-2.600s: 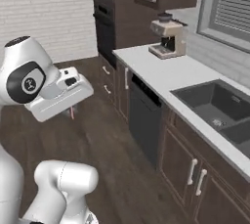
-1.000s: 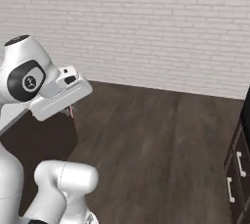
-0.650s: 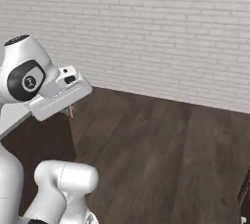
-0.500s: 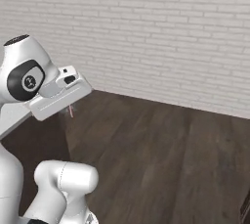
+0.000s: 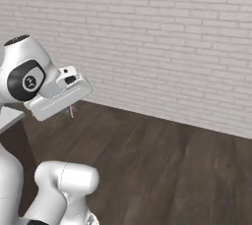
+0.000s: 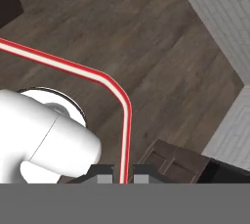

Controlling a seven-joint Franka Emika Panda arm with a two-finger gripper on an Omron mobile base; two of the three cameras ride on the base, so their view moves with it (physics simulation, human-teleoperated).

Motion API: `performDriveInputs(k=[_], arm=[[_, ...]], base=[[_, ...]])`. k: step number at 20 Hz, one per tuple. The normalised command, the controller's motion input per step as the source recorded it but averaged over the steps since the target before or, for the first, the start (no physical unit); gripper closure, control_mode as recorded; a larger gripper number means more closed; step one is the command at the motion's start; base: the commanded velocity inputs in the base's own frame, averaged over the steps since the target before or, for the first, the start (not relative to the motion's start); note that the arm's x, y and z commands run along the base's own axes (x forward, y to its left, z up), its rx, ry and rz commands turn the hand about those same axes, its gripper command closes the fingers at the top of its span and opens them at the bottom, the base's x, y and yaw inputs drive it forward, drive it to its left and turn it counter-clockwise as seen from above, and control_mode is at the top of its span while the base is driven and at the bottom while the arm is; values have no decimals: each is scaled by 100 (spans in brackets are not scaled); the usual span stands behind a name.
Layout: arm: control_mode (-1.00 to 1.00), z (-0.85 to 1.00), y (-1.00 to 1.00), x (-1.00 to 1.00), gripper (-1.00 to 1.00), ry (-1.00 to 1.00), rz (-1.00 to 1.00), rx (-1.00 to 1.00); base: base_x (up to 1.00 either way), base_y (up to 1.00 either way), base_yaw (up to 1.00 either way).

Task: Take a straw from the drawer in front and place it inside the glass cup on the dining counter.

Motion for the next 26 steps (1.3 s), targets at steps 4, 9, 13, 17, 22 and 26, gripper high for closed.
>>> performDriveInputs(k=[4,9,13,17,22,26], arm=[[100,0,0,0,100,0,0,0],[100,0,0,0,100,0,0,0],[100,0,0,0,100,0,0,0],[100,0,0,0,100,0,0,0],[100,0,0,0,100,0,0,0],[100,0,0,0,100,0,0,0]], base=[[100,-35,28],[100,-28,46],[100,-23,55],[100,-30,54],[100,-27,53],[100,-26,53]])
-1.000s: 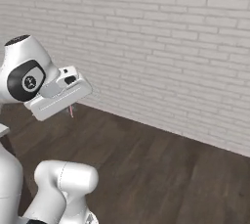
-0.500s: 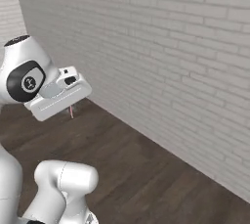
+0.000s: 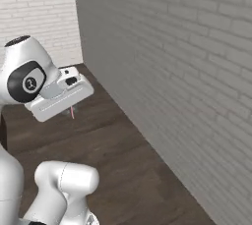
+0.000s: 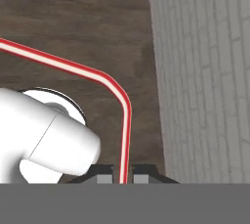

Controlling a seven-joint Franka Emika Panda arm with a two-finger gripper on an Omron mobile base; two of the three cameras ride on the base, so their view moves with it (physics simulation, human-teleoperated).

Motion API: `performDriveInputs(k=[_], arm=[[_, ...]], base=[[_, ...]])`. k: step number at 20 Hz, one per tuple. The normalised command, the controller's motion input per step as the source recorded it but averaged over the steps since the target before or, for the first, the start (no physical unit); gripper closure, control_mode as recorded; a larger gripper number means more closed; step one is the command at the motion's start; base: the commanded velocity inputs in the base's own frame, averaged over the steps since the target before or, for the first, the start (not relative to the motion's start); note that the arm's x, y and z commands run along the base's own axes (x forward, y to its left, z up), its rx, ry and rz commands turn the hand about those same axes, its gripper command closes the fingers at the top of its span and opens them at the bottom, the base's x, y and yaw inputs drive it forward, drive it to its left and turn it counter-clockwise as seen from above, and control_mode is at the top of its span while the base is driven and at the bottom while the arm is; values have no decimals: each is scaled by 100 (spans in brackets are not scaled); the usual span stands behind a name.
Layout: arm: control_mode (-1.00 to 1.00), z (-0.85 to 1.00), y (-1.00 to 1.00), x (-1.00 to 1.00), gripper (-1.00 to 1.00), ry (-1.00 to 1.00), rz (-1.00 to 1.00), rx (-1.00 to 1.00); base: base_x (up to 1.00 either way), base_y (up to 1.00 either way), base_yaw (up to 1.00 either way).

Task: Take a straw from the drawer in front and place it inside the glass cup on the dining counter.

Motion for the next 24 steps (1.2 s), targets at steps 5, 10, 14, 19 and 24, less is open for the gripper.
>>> performDriveInputs(k=[5,10,14,19,24], arm=[[100,0,0,0,100,0,0,0],[100,0,0,0,100,0,0,0],[100,0,0,0,100,0,0,0],[100,0,0,0,100,0,0,0],[100,0,0,0,100,0,0,0]], base=[[100,-28,52],[100,-33,47],[100,-34,44],[100,-31,44],[100,-38,39]])
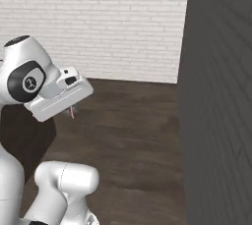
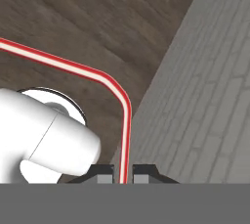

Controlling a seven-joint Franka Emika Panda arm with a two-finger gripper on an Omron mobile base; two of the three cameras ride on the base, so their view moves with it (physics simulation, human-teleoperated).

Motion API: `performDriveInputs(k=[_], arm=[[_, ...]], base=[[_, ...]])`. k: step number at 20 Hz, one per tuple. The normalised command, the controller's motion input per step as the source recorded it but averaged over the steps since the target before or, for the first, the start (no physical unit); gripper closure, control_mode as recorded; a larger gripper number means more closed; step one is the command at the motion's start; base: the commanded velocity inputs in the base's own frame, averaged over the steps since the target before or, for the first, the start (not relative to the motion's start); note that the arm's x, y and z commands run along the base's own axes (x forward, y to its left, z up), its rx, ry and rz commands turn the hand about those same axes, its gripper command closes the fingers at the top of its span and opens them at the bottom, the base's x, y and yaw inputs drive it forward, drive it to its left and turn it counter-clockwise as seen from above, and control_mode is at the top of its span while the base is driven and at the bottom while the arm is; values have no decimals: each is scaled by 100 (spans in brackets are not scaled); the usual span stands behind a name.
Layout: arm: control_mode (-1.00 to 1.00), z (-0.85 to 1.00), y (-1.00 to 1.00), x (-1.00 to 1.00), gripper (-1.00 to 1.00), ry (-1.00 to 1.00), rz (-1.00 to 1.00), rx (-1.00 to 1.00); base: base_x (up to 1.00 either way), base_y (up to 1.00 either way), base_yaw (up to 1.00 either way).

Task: Take a straw from the drawer in front and place it inside the glass cup on the dining counter.

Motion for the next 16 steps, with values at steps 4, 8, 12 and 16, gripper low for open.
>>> performDriveInputs(k=[4,8,12,16], arm=[[100,0,0,0,100,0,0,0],[100,0,0,0,100,0,0,0],[100,0,0,0,100,0,0,0],[100,0,0,0,100,0,0,0]], base=[[100,-43,35],[100,-44,34],[100,-41,32],[100,-38,32]])
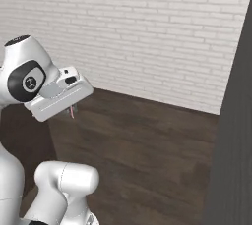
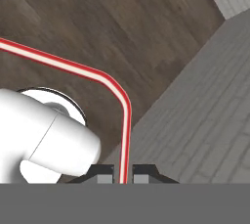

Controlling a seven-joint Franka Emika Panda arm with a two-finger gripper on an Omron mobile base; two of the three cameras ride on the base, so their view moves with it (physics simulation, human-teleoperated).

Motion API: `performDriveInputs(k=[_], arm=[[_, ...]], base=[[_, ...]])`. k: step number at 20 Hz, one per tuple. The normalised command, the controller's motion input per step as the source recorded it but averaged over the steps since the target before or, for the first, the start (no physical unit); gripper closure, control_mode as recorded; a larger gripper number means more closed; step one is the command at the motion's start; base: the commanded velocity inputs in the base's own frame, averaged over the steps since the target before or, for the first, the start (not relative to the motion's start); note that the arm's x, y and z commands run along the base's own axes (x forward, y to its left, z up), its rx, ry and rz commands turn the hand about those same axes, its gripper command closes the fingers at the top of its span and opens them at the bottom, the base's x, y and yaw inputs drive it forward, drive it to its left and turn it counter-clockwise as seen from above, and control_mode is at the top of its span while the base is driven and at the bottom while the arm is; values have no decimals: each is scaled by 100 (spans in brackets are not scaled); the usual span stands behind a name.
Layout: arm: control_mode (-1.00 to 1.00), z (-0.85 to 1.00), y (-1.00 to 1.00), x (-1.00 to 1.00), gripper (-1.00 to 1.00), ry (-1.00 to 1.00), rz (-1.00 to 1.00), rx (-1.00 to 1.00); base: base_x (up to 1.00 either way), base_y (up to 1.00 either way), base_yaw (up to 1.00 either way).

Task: Take a straw from the drawer in front and place it inside the glass cup on the dining counter.

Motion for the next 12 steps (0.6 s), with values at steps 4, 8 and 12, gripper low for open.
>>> performDriveInputs(k=[4,8,12], arm=[[100,0,0,0,100,0,0,0],[100,0,0,0,100,0,0,0],[100,0,0,0,100,0,0,0]], base=[[100,-34,32],[100,-35,33],[100,-37,34]])
